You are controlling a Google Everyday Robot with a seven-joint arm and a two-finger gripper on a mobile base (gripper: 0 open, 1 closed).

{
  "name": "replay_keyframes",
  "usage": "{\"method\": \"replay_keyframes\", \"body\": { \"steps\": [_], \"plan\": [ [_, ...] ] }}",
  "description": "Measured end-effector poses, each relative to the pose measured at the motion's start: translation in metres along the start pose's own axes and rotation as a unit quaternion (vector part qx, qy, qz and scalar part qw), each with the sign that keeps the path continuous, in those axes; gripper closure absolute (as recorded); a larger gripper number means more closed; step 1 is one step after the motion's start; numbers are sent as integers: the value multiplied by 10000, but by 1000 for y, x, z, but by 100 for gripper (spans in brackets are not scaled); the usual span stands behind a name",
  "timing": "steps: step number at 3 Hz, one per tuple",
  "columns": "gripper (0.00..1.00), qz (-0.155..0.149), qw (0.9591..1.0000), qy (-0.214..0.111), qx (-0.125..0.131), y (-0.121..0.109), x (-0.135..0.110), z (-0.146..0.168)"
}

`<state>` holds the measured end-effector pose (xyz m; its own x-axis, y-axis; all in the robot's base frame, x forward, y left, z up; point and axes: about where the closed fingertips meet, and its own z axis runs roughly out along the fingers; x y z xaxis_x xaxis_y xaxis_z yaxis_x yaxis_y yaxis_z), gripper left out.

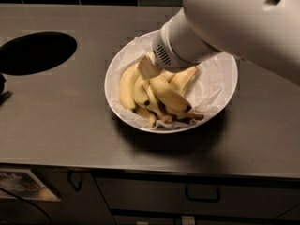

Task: Pick banana from white bowl

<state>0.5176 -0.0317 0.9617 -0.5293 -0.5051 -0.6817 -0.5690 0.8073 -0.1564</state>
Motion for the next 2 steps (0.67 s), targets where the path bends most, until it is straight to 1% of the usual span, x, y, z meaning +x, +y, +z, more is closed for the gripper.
{"method": "replay_keyframes", "body": {
  "steps": [1,2],
  "plan": [
    [49,74,9999,1,86,-4,1,2],
    [50,138,9998,54,110,-7,5,8]
  ]
}}
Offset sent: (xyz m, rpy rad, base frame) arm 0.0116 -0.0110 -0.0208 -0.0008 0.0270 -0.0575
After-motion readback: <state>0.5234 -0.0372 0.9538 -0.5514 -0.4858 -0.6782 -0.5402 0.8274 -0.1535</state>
